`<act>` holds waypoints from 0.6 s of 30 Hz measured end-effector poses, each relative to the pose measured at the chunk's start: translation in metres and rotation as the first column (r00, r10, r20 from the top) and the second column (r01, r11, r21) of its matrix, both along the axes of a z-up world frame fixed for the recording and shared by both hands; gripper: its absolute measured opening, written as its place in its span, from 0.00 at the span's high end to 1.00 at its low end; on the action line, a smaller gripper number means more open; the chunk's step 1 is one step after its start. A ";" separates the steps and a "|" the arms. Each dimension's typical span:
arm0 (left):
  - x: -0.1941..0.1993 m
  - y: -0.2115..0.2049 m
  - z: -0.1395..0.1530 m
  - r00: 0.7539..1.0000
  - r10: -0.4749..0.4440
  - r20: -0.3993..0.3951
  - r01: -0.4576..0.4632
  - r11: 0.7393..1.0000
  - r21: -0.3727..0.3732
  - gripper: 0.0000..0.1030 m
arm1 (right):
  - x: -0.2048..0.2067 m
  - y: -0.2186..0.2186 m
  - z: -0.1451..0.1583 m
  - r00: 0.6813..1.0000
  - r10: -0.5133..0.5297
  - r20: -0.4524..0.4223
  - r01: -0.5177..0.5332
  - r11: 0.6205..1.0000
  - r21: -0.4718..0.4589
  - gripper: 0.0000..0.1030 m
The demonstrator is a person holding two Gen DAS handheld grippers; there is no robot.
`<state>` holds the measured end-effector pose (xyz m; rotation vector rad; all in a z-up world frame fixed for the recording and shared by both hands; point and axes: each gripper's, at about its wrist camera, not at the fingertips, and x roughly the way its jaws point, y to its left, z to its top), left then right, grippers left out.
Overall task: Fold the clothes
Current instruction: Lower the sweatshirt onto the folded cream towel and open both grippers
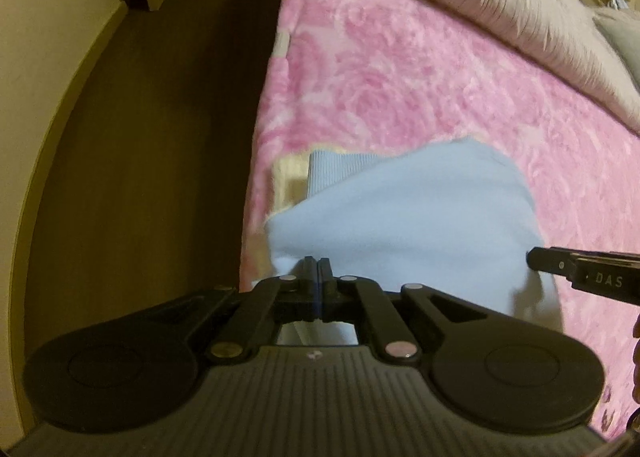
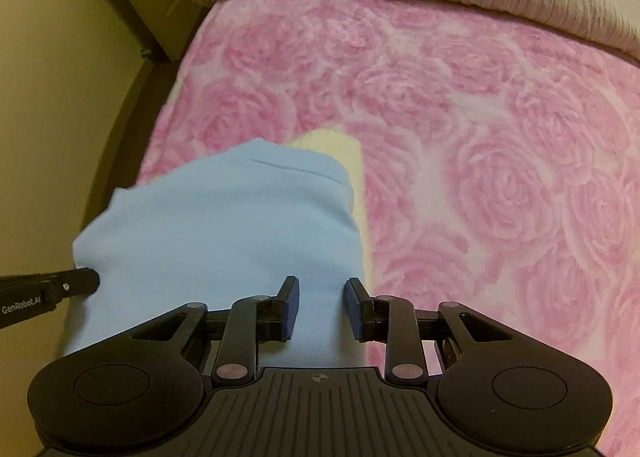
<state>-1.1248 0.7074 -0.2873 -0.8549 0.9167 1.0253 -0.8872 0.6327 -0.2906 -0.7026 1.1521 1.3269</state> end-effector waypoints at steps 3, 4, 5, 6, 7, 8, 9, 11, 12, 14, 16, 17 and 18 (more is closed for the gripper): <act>-0.007 -0.025 0.022 0.999 0.002 0.038 -0.002 1.000 0.019 0.98 | 0.001 -0.014 0.016 0.997 0.069 -0.036 -0.068 0.997 0.028 0.72; -0.009 -0.037 0.025 0.999 0.004 0.050 -0.005 1.000 0.012 0.98 | -0.002 -0.024 0.021 0.993 0.117 -0.030 -0.116 0.993 0.029 0.72; -0.012 -0.049 0.028 0.998 0.007 0.061 -0.008 1.000 0.003 0.98 | -0.006 -0.033 0.024 0.988 0.153 -0.022 -0.152 0.988 0.025 0.72; -0.015 -0.060 0.027 0.998 0.012 0.066 -0.012 1.000 -0.008 0.97 | -0.010 -0.043 0.027 0.982 0.188 -0.014 -0.188 0.982 0.021 0.72; -0.018 -0.070 0.024 0.998 0.024 0.065 -0.022 0.999 -0.028 0.97 | -0.013 -0.052 0.029 0.976 0.219 -0.008 -0.219 0.976 0.014 0.72; -0.021 -0.080 0.020 0.997 0.036 0.062 -0.033 0.998 -0.048 0.97 | -0.018 -0.061 0.027 0.971 0.238 -0.009 -0.238 0.971 0.002 0.72; -0.020 -0.083 0.016 0.997 0.052 0.057 -0.049 0.997 -0.059 0.97 | -0.022 -0.070 0.025 0.966 0.257 -0.010 -0.257 0.966 -0.011 0.72; -0.019 -0.088 0.010 0.995 0.086 0.043 -0.082 0.994 -0.078 0.96 | -0.030 -0.081 0.013 0.958 0.284 -0.027 -0.286 0.956 -0.064 0.72; -0.019 -0.090 0.007 0.994 0.103 0.037 -0.099 0.991 -0.088 0.96 | -0.033 -0.084 0.005 0.956 0.292 -0.032 -0.294 0.952 -0.091 0.72; -0.015 -0.093 0.010 0.993 0.119 0.019 -0.117 0.990 -0.081 0.96 | -0.038 -0.087 -0.001 0.956 0.293 -0.007 -0.292 0.950 -0.107 0.72; -0.008 -0.095 0.025 0.993 0.116 -0.009 -0.116 0.992 -0.045 0.87 | -0.040 -0.089 0.008 0.957 0.289 -0.016 -0.289 0.952 -0.095 0.72; -0.004 -0.096 0.032 0.993 0.116 -0.027 -0.117 0.993 -0.029 0.78 | -0.039 -0.091 0.013 0.957 0.289 -0.029 -0.291 0.952 -0.091 0.72; -0.002 -0.098 0.038 0.992 0.118 -0.043 -0.119 0.993 -0.019 0.76 | -0.037 -0.094 0.017 0.958 0.286 -0.039 -0.288 0.953 -0.093 0.72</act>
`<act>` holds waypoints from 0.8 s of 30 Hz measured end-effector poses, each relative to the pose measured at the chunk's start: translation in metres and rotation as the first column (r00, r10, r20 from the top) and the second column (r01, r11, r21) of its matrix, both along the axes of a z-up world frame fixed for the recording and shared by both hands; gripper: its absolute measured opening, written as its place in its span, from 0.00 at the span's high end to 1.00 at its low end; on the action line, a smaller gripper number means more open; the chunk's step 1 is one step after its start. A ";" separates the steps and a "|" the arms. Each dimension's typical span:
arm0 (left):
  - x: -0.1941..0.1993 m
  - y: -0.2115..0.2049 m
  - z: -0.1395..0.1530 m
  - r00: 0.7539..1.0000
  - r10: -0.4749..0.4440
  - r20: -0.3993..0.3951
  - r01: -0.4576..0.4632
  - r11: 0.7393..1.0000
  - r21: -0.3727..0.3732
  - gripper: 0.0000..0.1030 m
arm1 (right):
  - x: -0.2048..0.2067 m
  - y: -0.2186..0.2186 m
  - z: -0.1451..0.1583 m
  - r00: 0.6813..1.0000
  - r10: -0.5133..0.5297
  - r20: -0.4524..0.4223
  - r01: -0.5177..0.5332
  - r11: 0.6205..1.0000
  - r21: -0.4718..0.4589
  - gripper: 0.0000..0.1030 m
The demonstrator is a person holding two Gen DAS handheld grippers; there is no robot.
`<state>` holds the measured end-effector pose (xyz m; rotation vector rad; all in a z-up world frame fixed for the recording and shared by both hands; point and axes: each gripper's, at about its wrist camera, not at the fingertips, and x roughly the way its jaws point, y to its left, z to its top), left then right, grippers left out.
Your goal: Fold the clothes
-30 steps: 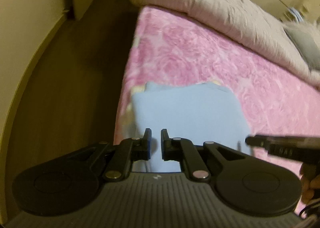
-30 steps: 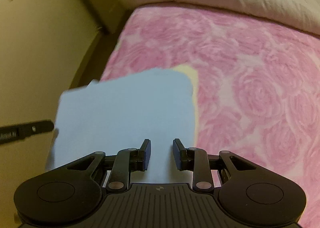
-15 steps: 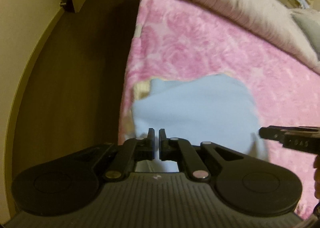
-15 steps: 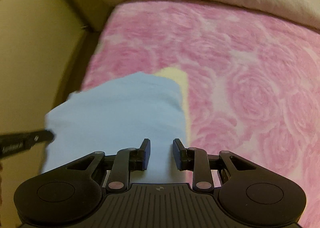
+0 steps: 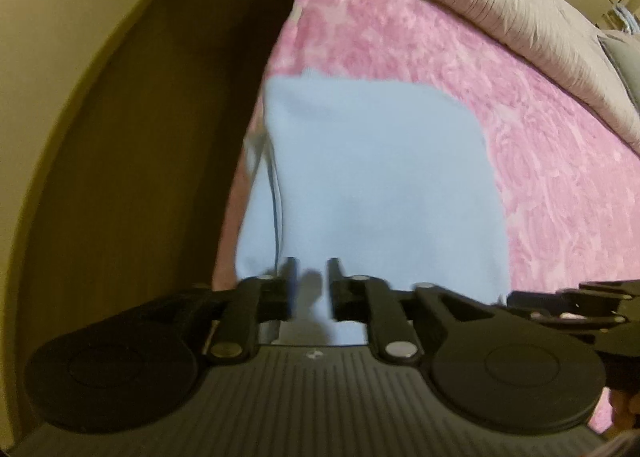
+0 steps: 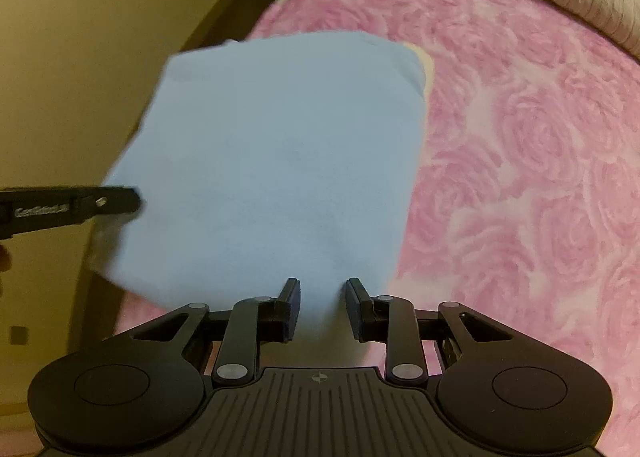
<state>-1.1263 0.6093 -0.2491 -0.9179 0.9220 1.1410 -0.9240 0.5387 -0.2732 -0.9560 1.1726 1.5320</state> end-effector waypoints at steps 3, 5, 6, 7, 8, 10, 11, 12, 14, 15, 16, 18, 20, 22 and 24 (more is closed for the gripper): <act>0.009 -0.009 0.019 0.999 0.023 -0.048 -0.022 1.000 0.021 0.74 | 0.006 -0.008 0.013 1.000 -0.011 -0.025 0.011 1.000 -0.014 0.65; 0.012 -0.015 0.028 0.996 0.059 -0.063 -0.058 0.998 0.019 0.73 | 0.010 -0.014 0.022 0.999 -0.021 -0.039 0.020 1.000 -0.022 0.53; 0.013 -0.018 0.033 0.995 0.077 -0.069 -0.076 0.997 0.018 0.73 | 0.013 -0.018 0.026 0.999 -0.032 -0.039 0.031 0.999 -0.018 0.51; 0.013 -0.022 0.038 0.993 0.093 -0.071 -0.092 0.996 0.015 0.73 | 0.015 -0.023 0.029 0.998 -0.043 -0.039 0.042 0.999 -0.015 0.49; 0.015 -0.028 0.043 0.992 0.105 -0.073 -0.104 0.994 0.013 0.72 | 0.018 -0.026 0.032 0.998 -0.054 -0.039 0.053 0.999 -0.011 0.47; 0.019 -0.040 0.050 0.990 0.113 -0.082 -0.113 0.994 0.010 0.72 | 0.022 -0.032 0.038 0.997 -0.067 -0.037 0.067 0.998 -0.001 0.46; 0.022 -0.046 0.054 0.989 0.114 -0.092 -0.113 0.993 0.014 0.72 | 0.024 -0.035 0.040 0.997 -0.070 -0.038 0.071 0.998 0.004 0.46; 0.024 -0.053 0.057 0.988 0.114 -0.101 -0.113 0.993 0.018 0.72 | 0.026 -0.037 0.043 0.997 -0.074 -0.038 0.074 0.997 0.010 0.46; 0.028 -0.064 0.063 0.986 0.119 -0.116 -0.116 0.993 0.030 0.72 | 0.029 -0.043 0.048 0.996 -0.078 -0.038 0.078 0.997 0.022 0.46; 0.028 -0.070 0.066 0.985 0.124 -0.120 -0.120 0.992 0.039 0.72 | 0.030 -0.046 0.052 0.997 -0.070 -0.036 0.071 0.997 0.032 0.46; 0.029 -0.076 0.071 0.984 0.132 -0.118 -0.127 0.991 0.051 0.72 | 0.030 -0.050 0.055 0.997 -0.063 -0.035 0.064 0.997 0.042 0.46; 0.029 -0.089 0.081 0.982 0.150 -0.115 -0.143 0.987 0.075 0.71 | 0.031 -0.058 0.063 0.998 -0.050 -0.038 0.053 0.996 0.065 0.46; 0.030 -0.102 0.092 0.979 0.169 -0.110 -0.158 0.982 0.099 0.68 | 0.032 -0.066 0.072 0.999 -0.034 -0.042 0.038 0.996 0.087 0.46; 0.033 -0.114 0.100 0.977 0.184 -0.113 -0.170 0.978 0.122 0.68 | 0.032 -0.076 0.081 0.999 -0.014 -0.045 0.019 0.994 0.110 0.46; 0.036 -0.129 0.111 0.974 0.198 -0.112 -0.182 0.973 0.143 0.68 | 0.034 -0.086 0.091 0.999 0.005 -0.054 0.002 0.991 0.133 0.46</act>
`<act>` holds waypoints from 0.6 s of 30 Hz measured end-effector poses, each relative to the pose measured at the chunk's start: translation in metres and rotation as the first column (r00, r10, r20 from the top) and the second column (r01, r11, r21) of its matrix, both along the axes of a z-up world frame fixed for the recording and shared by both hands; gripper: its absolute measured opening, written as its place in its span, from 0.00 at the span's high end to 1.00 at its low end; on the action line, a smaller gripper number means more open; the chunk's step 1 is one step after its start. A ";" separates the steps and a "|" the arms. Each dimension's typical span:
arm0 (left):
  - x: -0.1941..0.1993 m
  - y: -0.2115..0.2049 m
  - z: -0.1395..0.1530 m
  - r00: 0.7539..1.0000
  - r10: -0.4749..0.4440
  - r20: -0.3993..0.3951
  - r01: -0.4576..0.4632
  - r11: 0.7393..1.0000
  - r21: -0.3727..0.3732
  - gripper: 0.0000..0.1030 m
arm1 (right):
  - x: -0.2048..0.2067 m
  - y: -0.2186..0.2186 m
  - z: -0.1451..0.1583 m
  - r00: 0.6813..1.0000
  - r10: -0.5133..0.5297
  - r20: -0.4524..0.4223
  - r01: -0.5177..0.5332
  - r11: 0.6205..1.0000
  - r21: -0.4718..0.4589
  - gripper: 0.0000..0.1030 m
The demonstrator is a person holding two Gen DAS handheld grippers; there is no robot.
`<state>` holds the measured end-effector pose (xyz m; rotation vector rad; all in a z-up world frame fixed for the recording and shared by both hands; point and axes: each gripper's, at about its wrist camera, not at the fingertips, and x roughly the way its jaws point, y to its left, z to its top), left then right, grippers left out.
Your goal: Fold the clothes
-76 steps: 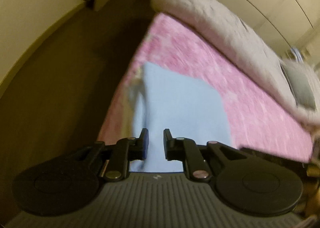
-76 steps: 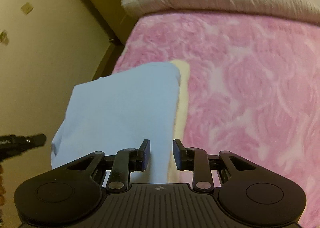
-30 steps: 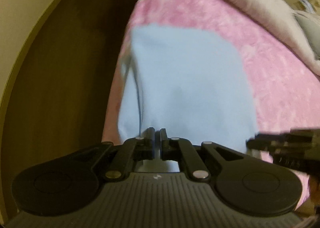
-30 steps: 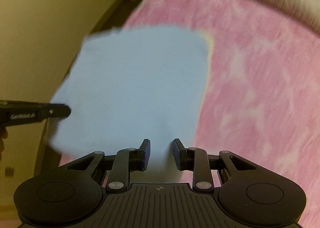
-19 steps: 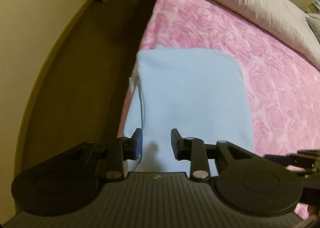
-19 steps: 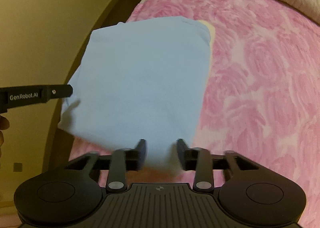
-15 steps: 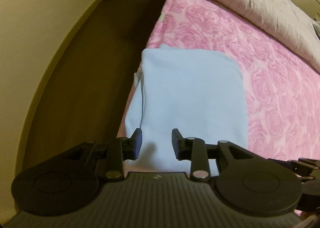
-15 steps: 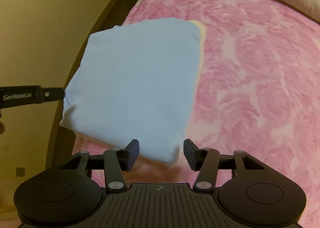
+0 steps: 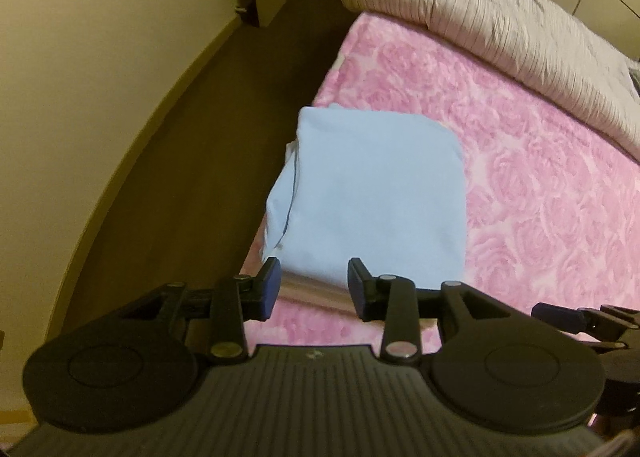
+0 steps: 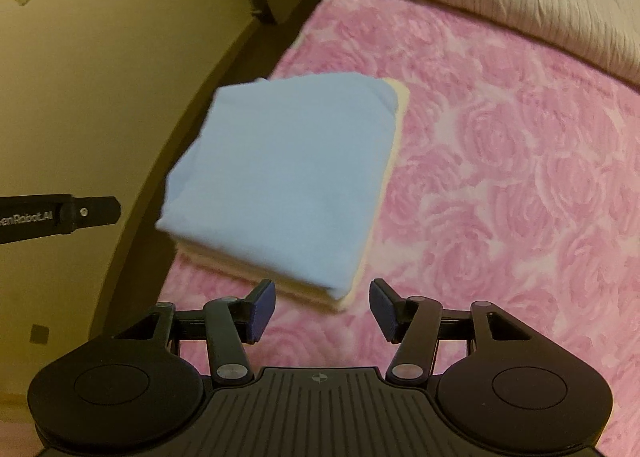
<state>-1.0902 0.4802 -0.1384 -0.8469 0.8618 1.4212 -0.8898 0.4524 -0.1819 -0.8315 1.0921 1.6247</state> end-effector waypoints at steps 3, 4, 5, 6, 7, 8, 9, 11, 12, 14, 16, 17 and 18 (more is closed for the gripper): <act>0.006 -0.024 0.015 1.000 0.018 0.010 -0.018 0.999 0.031 0.67 | 0.004 -0.015 0.015 1.000 0.023 -0.019 -0.022 0.999 0.031 0.45; 0.009 -0.032 0.020 1.000 0.024 0.011 -0.025 0.999 0.038 0.66 | 0.007 -0.020 0.021 0.999 0.032 -0.023 -0.031 0.999 0.043 0.45; 0.012 -0.040 0.025 0.999 0.030 0.011 -0.031 0.999 0.045 0.64 | 0.010 -0.025 0.026 0.999 0.039 -0.027 -0.038 0.998 0.053 0.45; 0.016 -0.048 0.030 0.999 0.038 0.007 -0.039 0.998 0.054 0.64 | 0.013 -0.029 0.031 0.999 0.044 -0.030 -0.042 0.997 0.061 0.43; 0.019 -0.056 0.034 0.999 0.047 0.003 -0.047 0.997 0.063 0.62 | 0.018 -0.033 0.036 0.998 0.048 -0.035 -0.045 0.997 0.068 0.43; 0.024 -0.065 0.040 0.998 0.059 -0.004 -0.058 0.995 0.077 0.58 | 0.023 -0.036 0.040 0.998 0.053 -0.040 -0.050 0.996 0.076 0.41; 0.028 -0.073 0.044 0.997 0.073 -0.007 -0.073 0.993 0.088 0.56 | 0.029 -0.039 0.045 0.997 0.060 -0.045 -0.056 0.995 0.088 0.39; 0.037 -0.088 0.052 0.995 0.104 -0.011 -0.102 0.989 0.110 0.52 | 0.040 -0.046 0.054 0.996 0.074 -0.053 -0.068 0.991 0.112 0.39; 0.041 -0.096 0.056 0.993 0.119 -0.013 -0.116 0.986 0.121 0.52 | 0.046 -0.050 0.058 0.995 0.081 -0.057 -0.074 0.990 0.124 0.39; 0.053 -0.109 0.062 0.988 0.154 -0.013 -0.151 0.979 0.137 0.52 | 0.059 -0.056 0.065 0.993 0.102 -0.057 -0.093 0.986 0.141 0.39; 0.069 -0.123 0.066 0.983 0.184 -0.008 -0.180 0.973 0.145 0.52 | 0.073 -0.063 0.072 0.991 0.126 -0.051 -0.117 0.981 0.153 0.39; 0.078 -0.129 0.067 0.981 0.195 -0.004 -0.192 0.970 0.147 0.52 | 0.079 -0.066 0.074 0.989 0.141 -0.045 -0.133 0.979 0.156 0.39; 0.088 -0.136 0.069 0.978 0.207 0.002 -0.205 0.967 0.150 0.52 | 0.087 -0.070 0.077 0.987 0.155 -0.038 -0.147 0.976 0.159 0.39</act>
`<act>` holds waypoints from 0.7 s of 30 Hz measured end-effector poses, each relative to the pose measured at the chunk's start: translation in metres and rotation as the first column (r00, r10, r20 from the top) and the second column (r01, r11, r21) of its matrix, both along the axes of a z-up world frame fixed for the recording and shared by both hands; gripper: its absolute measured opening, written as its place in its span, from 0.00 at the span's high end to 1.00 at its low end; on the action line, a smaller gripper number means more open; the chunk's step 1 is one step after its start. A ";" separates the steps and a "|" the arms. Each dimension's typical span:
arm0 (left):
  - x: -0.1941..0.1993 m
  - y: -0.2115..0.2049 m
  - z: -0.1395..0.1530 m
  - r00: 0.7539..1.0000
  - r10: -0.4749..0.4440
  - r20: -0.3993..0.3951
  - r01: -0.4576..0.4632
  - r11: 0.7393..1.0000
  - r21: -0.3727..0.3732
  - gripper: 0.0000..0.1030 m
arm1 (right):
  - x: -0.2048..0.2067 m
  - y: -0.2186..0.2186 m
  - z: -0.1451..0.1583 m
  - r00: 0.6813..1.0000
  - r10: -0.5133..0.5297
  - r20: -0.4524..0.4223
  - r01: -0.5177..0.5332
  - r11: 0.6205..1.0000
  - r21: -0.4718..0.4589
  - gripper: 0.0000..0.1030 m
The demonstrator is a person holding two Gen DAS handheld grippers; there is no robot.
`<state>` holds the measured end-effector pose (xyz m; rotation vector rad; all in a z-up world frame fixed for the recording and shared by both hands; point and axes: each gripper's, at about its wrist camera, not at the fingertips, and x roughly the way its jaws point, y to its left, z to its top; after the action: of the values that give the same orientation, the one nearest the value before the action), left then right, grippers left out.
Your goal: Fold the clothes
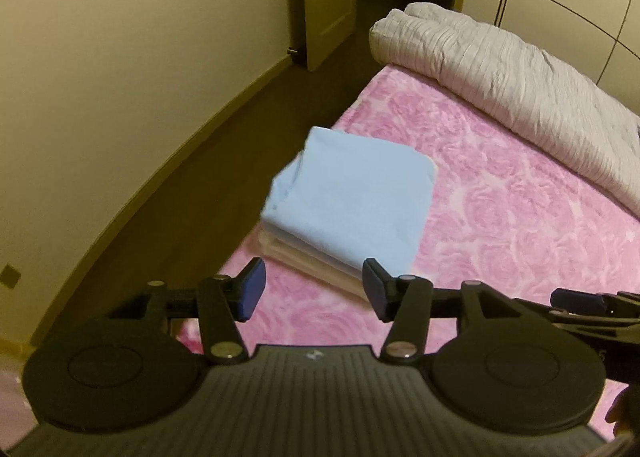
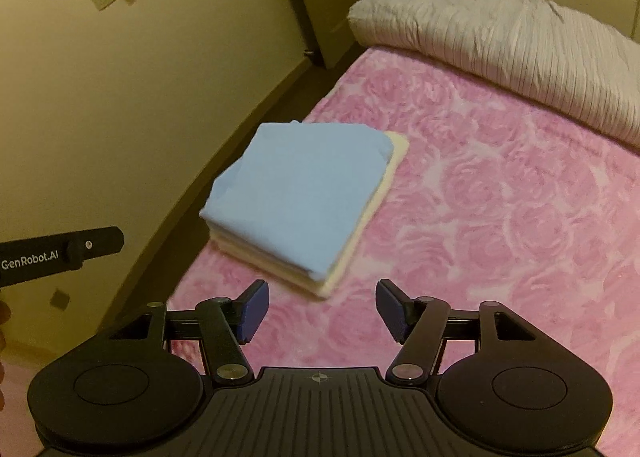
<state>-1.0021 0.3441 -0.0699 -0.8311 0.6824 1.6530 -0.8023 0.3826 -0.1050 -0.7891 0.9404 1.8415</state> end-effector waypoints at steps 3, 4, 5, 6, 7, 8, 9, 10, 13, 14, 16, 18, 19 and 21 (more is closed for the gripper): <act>0.032 -0.021 0.003 0.999 0.031 0.026 -0.031 0.999 0.016 0.52 | 0.027 -0.008 0.008 0.999 0.030 0.019 -0.031 0.999 0.014 0.39; 0.042 -0.028 0.005 0.999 0.037 0.035 -0.038 0.999 0.022 0.53 | 0.038 -0.011 0.011 0.999 0.043 0.016 -0.043 0.999 0.028 0.39; 0.055 -0.035 0.006 0.998 0.049 0.044 -0.050 0.998 0.029 0.54 | 0.049 -0.013 0.014 0.998 0.055 0.010 -0.056 0.998 0.042 0.39; 0.065 -0.042 0.007 0.997 0.059 0.052 -0.061 0.998 0.034 0.55 | 0.061 -0.015 0.017 0.998 0.067 -0.009 -0.066 0.996 0.054 0.39; 0.075 -0.048 0.008 0.996 0.069 0.059 -0.071 0.997 0.039 0.56 | 0.073 -0.015 0.020 0.997 0.073 -0.034 -0.070 0.996 0.061 0.39; 0.086 -0.056 0.009 0.994 0.083 0.068 -0.087 0.995 0.044 0.57 | 0.085 -0.016 0.023 0.995 0.077 -0.058 -0.073 0.995 0.066 0.39; 0.097 -0.062 0.009 0.993 0.096 0.075 -0.100 0.994 0.044 0.57 | 0.096 -0.016 0.025 0.994 0.080 -0.080 -0.075 0.995 0.066 0.39; 0.107 -0.069 0.009 0.991 0.109 0.081 -0.112 0.993 0.044 0.57 | 0.107 -0.015 0.028 0.992 0.087 -0.093 -0.081 0.995 0.061 0.39; 0.135 -0.080 0.010 0.987 0.141 0.073 -0.144 0.989 0.035 0.57 | 0.126 -0.015 0.033 0.989 0.134 -0.055 -0.131 0.990 0.050 0.39; 0.145 -0.085 0.010 0.985 0.155 0.071 -0.158 0.987 0.028 0.57 | 0.131 -0.015 0.034 0.988 0.151 -0.038 -0.149 0.988 0.046 0.39; 0.161 -0.092 0.009 0.983 0.170 0.074 -0.172 0.985 0.022 0.57 | 0.142 -0.020 0.035 0.982 0.187 -0.015 -0.186 0.982 0.038 0.39; 0.178 -0.101 0.008 0.980 0.183 0.078 -0.185 0.983 0.020 0.57 | 0.152 -0.026 0.035 0.975 0.223 0.005 -0.223 0.974 0.041 0.39; 0.185 -0.103 0.007 0.979 0.187 0.079 -0.189 0.982 0.018 0.58 | 0.157 -0.030 0.035 0.971 0.238 0.009 -0.238 0.970 0.045 0.39; 0.200 -0.108 0.006 0.978 0.193 0.082 -0.195 0.981 0.013 0.60 | 0.167 -0.034 0.033 0.966 0.258 0.008 -0.258 0.965 0.043 0.39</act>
<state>-0.8020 0.2365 -0.0643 -0.9684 0.5405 1.7874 -0.6353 0.3485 -0.0718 -0.9216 0.8226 2.0780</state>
